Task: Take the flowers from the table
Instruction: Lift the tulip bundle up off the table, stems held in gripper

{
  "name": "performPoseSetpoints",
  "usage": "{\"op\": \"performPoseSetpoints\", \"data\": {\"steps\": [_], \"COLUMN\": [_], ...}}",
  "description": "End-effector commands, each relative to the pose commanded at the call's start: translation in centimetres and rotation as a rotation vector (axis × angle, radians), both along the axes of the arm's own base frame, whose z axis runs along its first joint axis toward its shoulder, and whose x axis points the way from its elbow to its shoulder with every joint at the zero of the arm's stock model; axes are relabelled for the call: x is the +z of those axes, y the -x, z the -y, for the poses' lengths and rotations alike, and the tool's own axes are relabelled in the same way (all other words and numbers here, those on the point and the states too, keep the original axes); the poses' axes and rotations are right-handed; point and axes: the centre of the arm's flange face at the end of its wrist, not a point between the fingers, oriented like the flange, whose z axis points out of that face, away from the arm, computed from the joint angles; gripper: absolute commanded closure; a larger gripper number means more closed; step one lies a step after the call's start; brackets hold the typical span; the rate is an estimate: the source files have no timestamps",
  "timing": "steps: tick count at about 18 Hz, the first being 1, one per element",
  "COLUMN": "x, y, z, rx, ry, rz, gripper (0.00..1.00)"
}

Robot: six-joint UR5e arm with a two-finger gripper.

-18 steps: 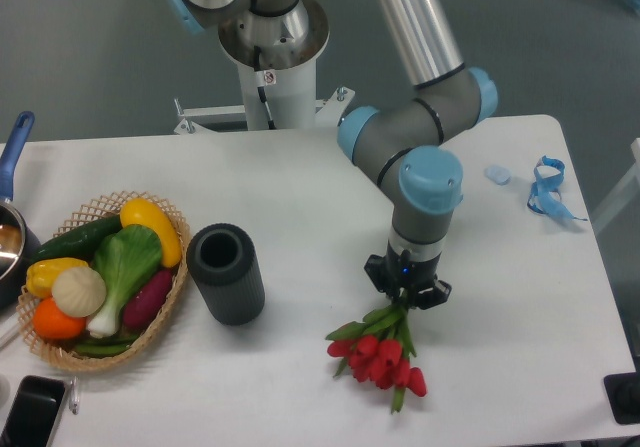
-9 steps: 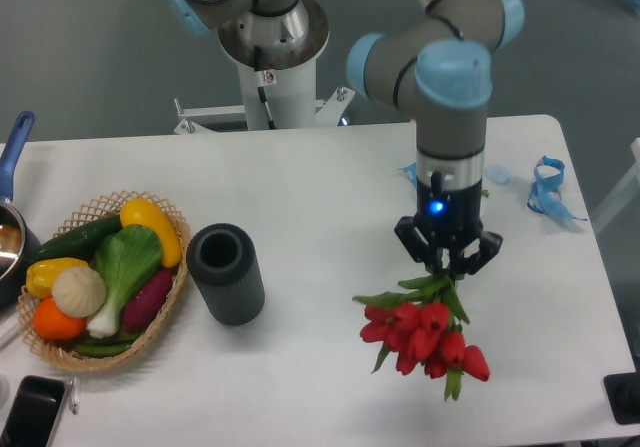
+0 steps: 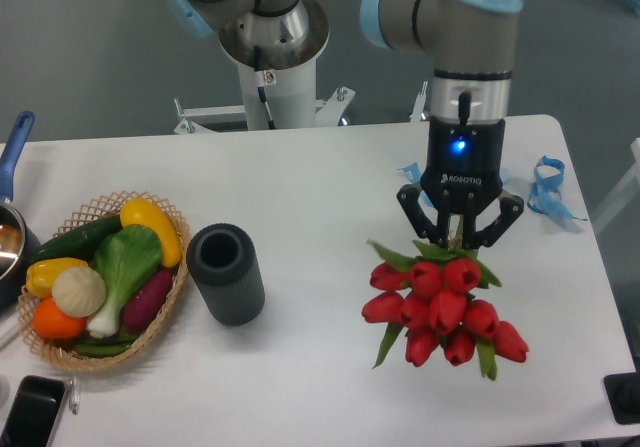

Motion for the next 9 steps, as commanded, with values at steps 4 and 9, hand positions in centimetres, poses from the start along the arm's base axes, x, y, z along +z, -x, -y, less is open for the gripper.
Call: {"op": "performPoseSetpoints", "data": {"steps": [4, 9], "x": [2.4, 2.1], "y": [1.8, 3.5], "z": [3.0, 4.2], "rx": [-0.090, -0.182], "ry": [-0.259, -0.381], "rz": [0.117, 0.132], "gripper": [0.74, 0.74]}}
